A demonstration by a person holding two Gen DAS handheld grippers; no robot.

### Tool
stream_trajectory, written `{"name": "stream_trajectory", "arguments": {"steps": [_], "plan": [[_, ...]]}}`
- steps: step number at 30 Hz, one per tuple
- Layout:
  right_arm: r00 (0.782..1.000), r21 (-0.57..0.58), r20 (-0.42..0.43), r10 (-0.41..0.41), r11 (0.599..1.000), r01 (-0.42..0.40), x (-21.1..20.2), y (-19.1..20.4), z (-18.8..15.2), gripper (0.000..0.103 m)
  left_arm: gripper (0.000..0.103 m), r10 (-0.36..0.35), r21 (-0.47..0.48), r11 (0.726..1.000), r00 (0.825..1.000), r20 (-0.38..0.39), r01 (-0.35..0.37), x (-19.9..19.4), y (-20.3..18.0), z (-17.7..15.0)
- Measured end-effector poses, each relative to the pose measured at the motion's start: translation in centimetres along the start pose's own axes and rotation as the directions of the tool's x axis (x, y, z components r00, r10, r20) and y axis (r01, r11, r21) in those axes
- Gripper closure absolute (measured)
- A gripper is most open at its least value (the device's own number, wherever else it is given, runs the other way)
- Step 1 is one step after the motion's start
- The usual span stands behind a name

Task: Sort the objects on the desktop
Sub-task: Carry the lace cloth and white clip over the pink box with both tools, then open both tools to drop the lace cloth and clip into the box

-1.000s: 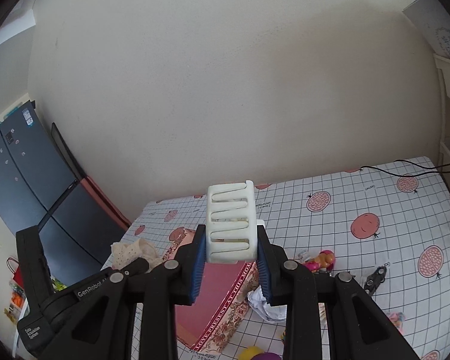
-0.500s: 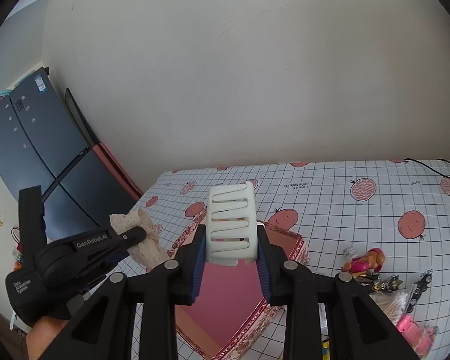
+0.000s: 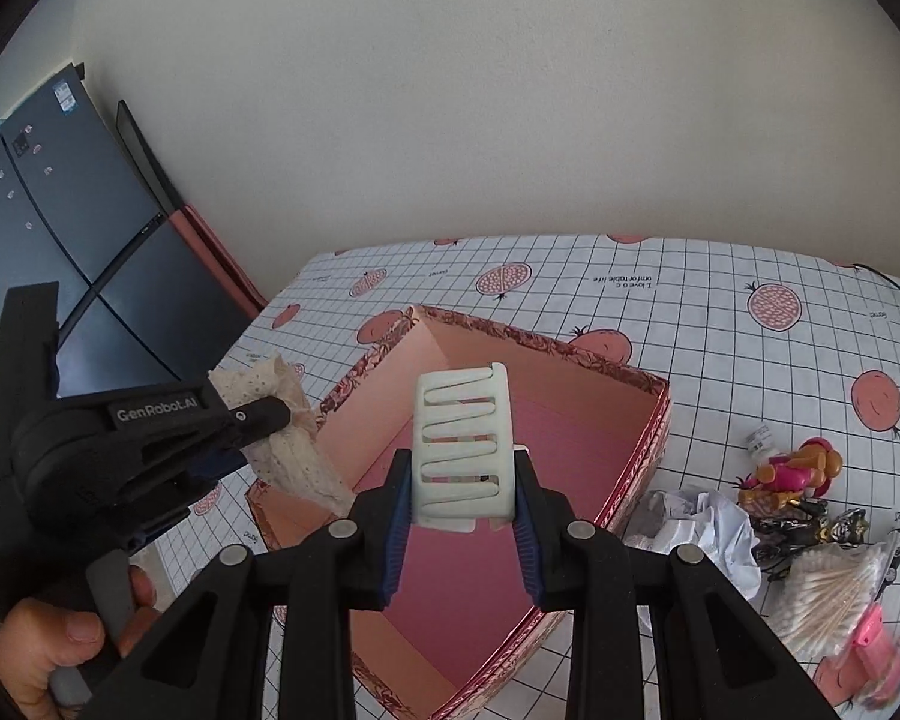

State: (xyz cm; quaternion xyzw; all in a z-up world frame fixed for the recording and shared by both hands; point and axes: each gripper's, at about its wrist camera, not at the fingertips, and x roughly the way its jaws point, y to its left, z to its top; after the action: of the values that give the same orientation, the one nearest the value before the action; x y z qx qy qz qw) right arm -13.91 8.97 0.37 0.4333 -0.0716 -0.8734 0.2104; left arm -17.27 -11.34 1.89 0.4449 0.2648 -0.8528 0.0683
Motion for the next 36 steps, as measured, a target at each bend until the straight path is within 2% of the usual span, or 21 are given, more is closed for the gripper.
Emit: {"name": "stream_trajectory", "arguments": {"steps": [12,14,18,21,24,30,33,36], "plan": [[0.996,-0.022,-0.084,-0.030,0.999,0.028,3.5,0.7,-1.3,0.070,0.081,0.044,-0.059,0.997,0.995,-0.085,-0.049,2.4,1.9,-0.7],[0.994,-0.020,-0.102,-0.034,0.999,0.032,4.0,0.7,-1.4,0.070,0.074,0.052,-0.069,0.996,0.994,-0.098,-0.059,2.7,2.1,-0.8],[0.993,-0.009,-0.117,-0.028,1.000,0.027,4.5,0.6,-1.6,0.069,0.070,0.056,-0.070,0.995,0.993,-0.107,-0.064,2.9,2.2,-0.9],[0.992,0.007,-0.125,-0.028,1.000,0.029,4.8,0.4,-1.7,0.060,0.065,0.061,-0.069,0.995,0.993,-0.106,-0.068,2.8,2.1,-1.0],[0.991,0.010,-0.126,-0.033,0.999,0.035,4.8,0.2,-1.7,0.059,0.065,0.060,-0.069,0.995,0.993,-0.103,-0.068,2.6,2.1,-0.9],[0.995,0.038,-0.100,-0.018,0.999,0.022,3.2,-0.2,-1.1,0.059,0.065,0.027,-0.069,0.997,0.998,-0.054,-0.031,0.4,1.6,-0.2],[0.999,0.058,-0.035,0.010,0.998,-0.008,0.6,-0.3,0.1,0.059,0.065,-0.015,-0.039,0.999,1.000,0.006,0.015,-2.4,0.5,0.2],[0.999,0.067,0.049,0.017,0.998,-0.020,-3.2,-0.7,1.5,0.059,0.065,-0.051,0.035,0.998,0.997,0.065,0.049,-5.3,-1.4,0.3]]}}
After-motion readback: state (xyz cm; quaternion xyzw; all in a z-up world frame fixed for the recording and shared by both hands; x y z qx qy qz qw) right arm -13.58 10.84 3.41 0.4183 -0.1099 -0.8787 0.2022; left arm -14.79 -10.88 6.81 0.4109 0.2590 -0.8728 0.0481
